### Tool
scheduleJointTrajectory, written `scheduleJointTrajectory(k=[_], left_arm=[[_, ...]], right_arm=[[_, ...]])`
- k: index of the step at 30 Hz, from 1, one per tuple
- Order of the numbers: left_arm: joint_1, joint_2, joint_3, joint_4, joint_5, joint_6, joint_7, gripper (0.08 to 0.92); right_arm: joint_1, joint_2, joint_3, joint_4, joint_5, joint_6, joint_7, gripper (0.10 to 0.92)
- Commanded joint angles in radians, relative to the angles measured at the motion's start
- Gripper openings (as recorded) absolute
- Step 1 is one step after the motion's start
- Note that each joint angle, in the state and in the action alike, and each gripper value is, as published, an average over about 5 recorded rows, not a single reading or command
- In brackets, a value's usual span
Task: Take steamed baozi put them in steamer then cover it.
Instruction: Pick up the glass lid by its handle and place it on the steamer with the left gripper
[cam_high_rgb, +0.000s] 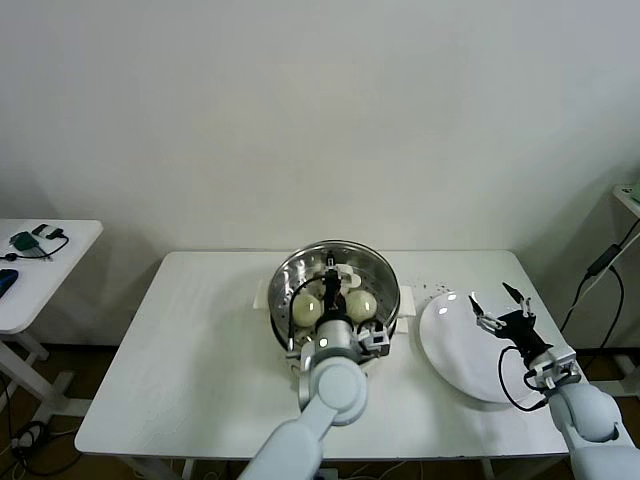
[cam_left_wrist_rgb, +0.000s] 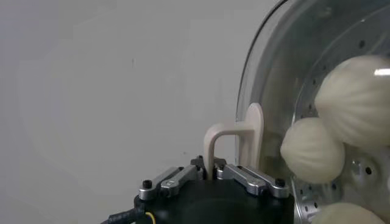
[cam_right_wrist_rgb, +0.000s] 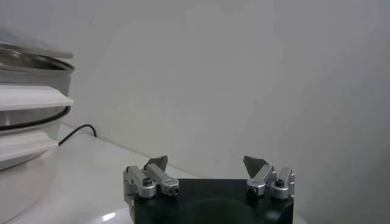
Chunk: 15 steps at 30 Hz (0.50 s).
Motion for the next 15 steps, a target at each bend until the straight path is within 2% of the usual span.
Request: scheduleJointTrajectory(k=[1,15], left_arm=[[-0.003,0.009,0.003,0.011,0.002,0.044,0.014,0.154],[-0.004,0.005,0.015,0.029,0.004,0.042,0.007,0.154]], right_arm=[[-0.001,0.001,0.002,-0.003,-0.002,0.002,-0.003,0.823],[0.001,0.002,0.005,-0.009,-0.001,0.003,-0.006,0.823]])
